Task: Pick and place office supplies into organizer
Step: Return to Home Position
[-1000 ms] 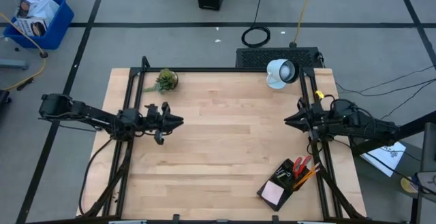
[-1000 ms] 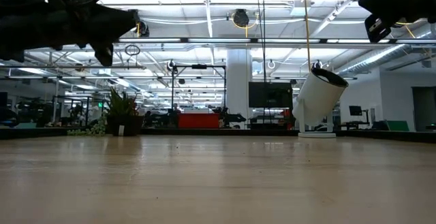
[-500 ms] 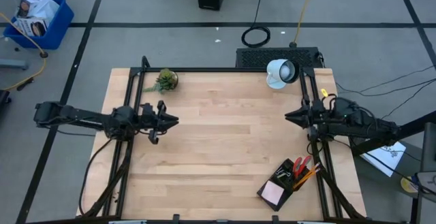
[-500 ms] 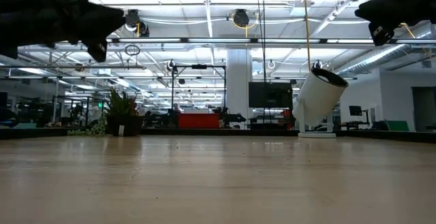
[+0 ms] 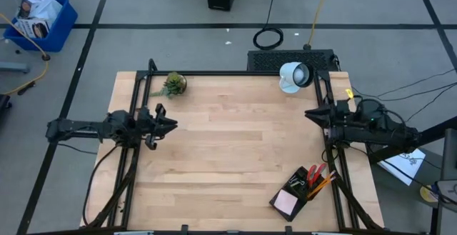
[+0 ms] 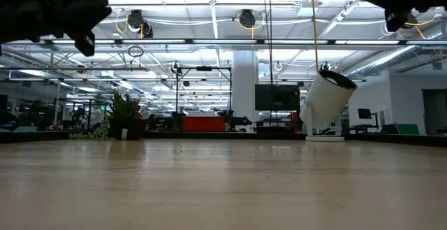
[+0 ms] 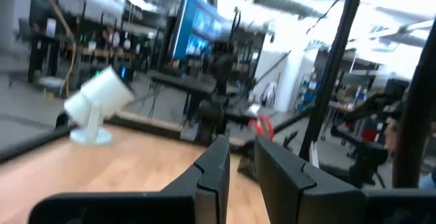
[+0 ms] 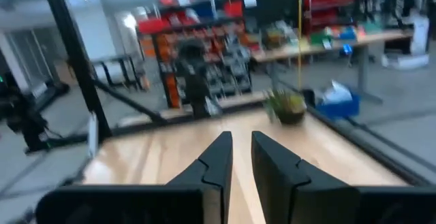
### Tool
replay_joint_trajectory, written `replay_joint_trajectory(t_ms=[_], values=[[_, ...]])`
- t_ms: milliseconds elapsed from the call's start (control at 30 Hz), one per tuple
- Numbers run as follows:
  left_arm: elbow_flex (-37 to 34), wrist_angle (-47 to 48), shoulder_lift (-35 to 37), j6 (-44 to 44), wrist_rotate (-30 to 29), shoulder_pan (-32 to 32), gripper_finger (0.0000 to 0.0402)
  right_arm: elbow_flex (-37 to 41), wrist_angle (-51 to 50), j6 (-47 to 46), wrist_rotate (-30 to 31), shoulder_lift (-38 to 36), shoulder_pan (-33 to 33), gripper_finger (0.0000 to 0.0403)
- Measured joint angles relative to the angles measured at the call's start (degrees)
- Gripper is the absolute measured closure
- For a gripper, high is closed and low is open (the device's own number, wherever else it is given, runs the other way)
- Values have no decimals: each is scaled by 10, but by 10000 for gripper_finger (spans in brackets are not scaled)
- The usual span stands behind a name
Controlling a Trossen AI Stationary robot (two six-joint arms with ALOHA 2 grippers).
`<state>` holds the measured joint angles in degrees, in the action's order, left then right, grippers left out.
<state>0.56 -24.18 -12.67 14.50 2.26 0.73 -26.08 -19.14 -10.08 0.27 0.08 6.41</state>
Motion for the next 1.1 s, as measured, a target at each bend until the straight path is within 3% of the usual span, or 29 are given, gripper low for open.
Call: replay_joint_trajectory(t_ms=[167, 267, 367, 600, 700, 800, 1100], values=[[0, 78, 86, -14, 0, 0, 327, -20, -100, -25, 6, 0, 0, 352], [6, 124, 126, -16, -14, 0, 327, -11, -83, -37, -24, 0, -1, 349], [8, 143, 124, -17, -19, 0, 327, 36, -24, -43, -32, 0, 0, 348], [8, 146, 124, -12, -19, -1, 327, 206, 248, -75, -76, 0, 0, 348], [8, 161, 123, 8, -8, -7, 327, 248, 308, -100, -80, 1, 0, 349], [8, 169, 123, 5, -11, -13, 327, 250, 239, -110, -80, 7, 0, 351], [8, 181, 119, 8, -24, -15, 327, 250, 226, -70, -78, 7, 0, 349]])
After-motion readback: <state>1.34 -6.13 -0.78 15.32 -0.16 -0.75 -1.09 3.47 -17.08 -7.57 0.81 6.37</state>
